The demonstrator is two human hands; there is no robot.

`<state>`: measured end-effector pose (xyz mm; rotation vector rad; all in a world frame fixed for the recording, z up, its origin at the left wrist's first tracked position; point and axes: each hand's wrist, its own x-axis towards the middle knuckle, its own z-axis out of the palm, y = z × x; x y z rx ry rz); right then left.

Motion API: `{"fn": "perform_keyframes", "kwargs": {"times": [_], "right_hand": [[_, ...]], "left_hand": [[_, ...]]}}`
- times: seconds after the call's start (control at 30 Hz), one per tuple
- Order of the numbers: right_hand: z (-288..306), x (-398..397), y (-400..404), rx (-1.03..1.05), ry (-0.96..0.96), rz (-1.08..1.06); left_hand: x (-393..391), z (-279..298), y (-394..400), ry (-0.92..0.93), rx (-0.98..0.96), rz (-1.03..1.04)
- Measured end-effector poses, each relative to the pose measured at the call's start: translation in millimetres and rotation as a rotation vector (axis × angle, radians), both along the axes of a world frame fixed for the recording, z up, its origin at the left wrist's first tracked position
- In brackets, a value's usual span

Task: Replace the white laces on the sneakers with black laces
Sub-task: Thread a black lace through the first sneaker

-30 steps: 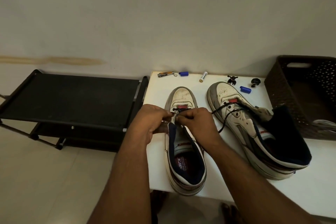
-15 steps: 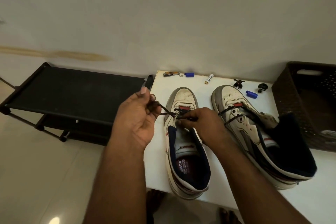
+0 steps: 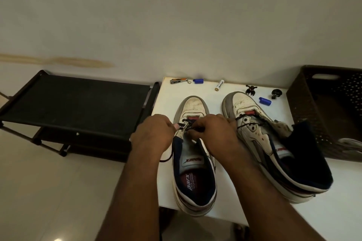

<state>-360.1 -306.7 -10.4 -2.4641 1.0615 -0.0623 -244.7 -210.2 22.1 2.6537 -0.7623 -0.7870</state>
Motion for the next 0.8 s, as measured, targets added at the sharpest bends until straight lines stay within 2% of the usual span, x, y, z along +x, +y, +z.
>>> {"fn": "perform_keyframes", "kwargs": {"times": [0.13,0.2,0.27,0.33,0.37,0.4,0.43,0.5,0.57,0.63,0.67,0.73,0.8], "right_hand": [[0.7,0.4,0.2,0.000,0.017,-0.012],[0.6,0.4,-0.6,0.001,0.021,-0.015],[0.4,-0.3,-1.8,-0.008,0.018,-0.017],[0.2,-1.6,-4.3,-0.006,0.001,-0.019],[0.5,-2.5,-5.3,0.001,-0.012,-0.019],[0.6,-3.0,-6.0,0.006,-0.022,-0.020],[0.9,-3.2,-6.4,0.007,-0.026,-0.021],[1.5,-2.7,-6.8,0.008,-0.020,-0.021],[1.8,-1.9,-6.7,0.007,-0.011,-0.020],[1.5,-1.2,-6.3,0.003,-0.008,-0.021],[1.3,-1.6,-6.3,0.001,-0.010,-0.023],[0.5,-2.0,-6.3,0.003,-0.024,-0.026],[-0.2,-2.3,-6.8,0.007,-0.036,-0.022]], "left_hand": [[-1.2,-7.7,-7.5,0.157,-0.133,0.035],[-0.5,-0.6,-2.9,0.186,-0.344,0.171],[3.4,11.7,0.5,0.341,-0.747,0.456],[16.6,23.8,5.2,0.547,-1.412,0.800],[24.2,25.7,10.2,0.505,-1.703,0.930],[30.8,25.8,15.9,0.347,-1.843,1.019],[33.2,26.0,20.5,0.139,-1.830,1.069],[34.0,18.7,22.9,-0.240,-1.567,1.073],[25.2,16.1,16.9,-0.474,-1.272,0.857],[16.0,16.8,8.7,-0.614,-1.053,0.524],[11.8,18.5,4.9,-0.667,-0.904,0.438],[7.8,21.1,2.5,-0.699,-0.612,0.450],[7.1,23.7,4.8,-0.616,-0.349,0.415]]}}
